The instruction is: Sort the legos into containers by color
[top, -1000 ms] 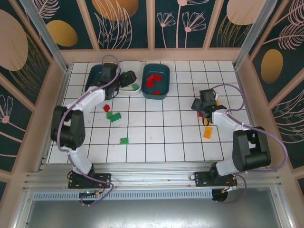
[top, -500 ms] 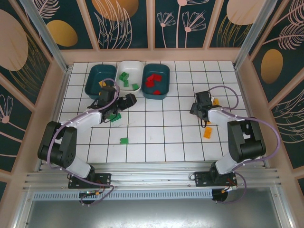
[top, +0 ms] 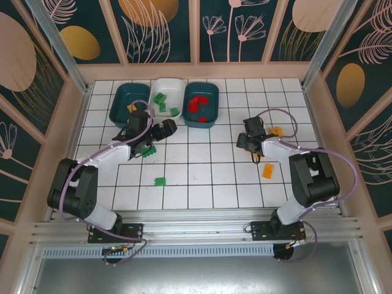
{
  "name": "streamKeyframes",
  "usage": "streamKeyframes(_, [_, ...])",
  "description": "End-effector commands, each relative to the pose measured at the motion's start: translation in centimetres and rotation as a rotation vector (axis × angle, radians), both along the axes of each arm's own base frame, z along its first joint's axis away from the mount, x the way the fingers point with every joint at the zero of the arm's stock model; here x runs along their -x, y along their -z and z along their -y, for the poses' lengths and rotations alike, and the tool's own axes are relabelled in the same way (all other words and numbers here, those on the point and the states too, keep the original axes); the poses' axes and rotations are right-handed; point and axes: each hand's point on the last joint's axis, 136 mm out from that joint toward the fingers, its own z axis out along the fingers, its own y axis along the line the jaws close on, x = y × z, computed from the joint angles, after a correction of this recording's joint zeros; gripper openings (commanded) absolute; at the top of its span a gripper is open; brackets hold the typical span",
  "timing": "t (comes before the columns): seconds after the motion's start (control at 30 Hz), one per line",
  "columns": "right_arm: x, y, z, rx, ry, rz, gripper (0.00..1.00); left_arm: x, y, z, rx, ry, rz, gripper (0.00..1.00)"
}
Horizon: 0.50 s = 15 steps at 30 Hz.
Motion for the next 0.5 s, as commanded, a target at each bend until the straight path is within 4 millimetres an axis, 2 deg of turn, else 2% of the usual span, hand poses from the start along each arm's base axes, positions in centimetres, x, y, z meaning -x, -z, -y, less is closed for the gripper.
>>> streamKeyframes(0.0, [-0.3, -1.6, -1.6, -0.057, -0.058, 0.039, 0.66, 0.1, -0.5, 0.6, 0.020, 0.018, 0.019, 0.98])
streamKeyframes(0.13, [-0.3, -1.0, -1.5, -0.050, -0.066, 0.023, 0.67, -0.1, -0.2, 0.5, 0.012, 0.017, 0.016, 0.99])
streamKeyframes(0.27, [-0.1, -0.7, -2.3, -0.068, -0.107, 0.022, 0.67, -0.1, 0.1, 0.7, 0.015, 0.026, 0.009, 0.98])
streamKeyframes(0.47, [-0.1, 0.5, -1.7, 0.035, -0.094, -0.029, 0.69, -0.1, 0.3, 0.7, 0.012, 0.029, 0.007, 0.98])
